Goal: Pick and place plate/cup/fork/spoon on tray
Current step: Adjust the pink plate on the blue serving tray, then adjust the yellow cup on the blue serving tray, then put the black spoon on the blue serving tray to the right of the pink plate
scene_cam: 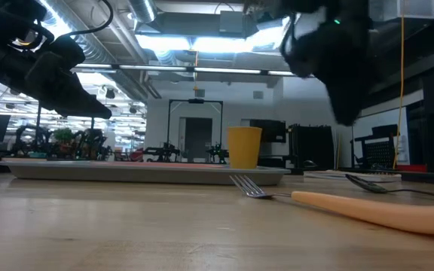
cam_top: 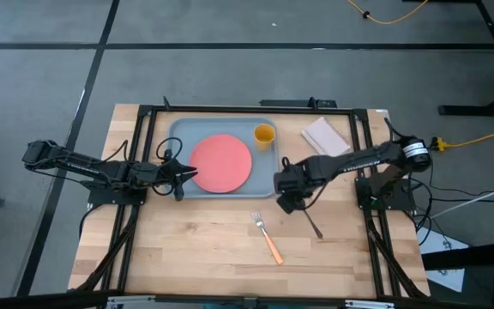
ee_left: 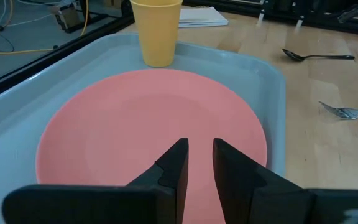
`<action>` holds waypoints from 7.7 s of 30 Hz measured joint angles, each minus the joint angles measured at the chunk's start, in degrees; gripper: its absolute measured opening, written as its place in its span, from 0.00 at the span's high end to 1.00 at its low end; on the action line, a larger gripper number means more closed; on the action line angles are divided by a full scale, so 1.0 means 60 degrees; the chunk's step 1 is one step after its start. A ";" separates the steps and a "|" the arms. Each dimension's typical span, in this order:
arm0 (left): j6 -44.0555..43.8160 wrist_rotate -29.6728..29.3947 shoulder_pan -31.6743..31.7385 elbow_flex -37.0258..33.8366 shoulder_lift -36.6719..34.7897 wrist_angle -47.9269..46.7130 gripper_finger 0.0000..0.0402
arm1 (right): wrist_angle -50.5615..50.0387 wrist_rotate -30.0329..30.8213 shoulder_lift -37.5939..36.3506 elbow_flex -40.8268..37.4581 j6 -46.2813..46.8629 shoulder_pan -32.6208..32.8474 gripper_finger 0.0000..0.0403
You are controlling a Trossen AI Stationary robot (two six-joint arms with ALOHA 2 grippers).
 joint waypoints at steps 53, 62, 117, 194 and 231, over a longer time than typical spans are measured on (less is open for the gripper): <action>0.0000 0.0000 -0.0003 0.0000 -0.0001 0.0016 0.83 | 0.7005 0.2270 0.2425 0.0319 -0.4906 -0.1368 0.66; -0.0002 0.0000 0.0000 0.0000 0.0003 0.0002 0.83 | 0.4035 0.1404 0.3844 0.2577 -0.6132 -0.2345 0.66; -0.0002 0.0000 -0.0002 0.0000 0.0001 0.0002 0.83 | 0.5190 0.0736 0.4645 0.2595 -0.5639 -0.1769 0.66; -0.0002 0.0000 0.0000 0.0000 0.0000 0.0000 0.83 | 0.3626 0.2359 0.2839 0.2563 -0.5399 -0.4296 0.66; 0.0001 0.0000 -0.0003 0.0000 0.0003 -0.0003 0.83 | 0.3787 0.1473 -0.1622 -0.3307 0.3884 0.1816 0.66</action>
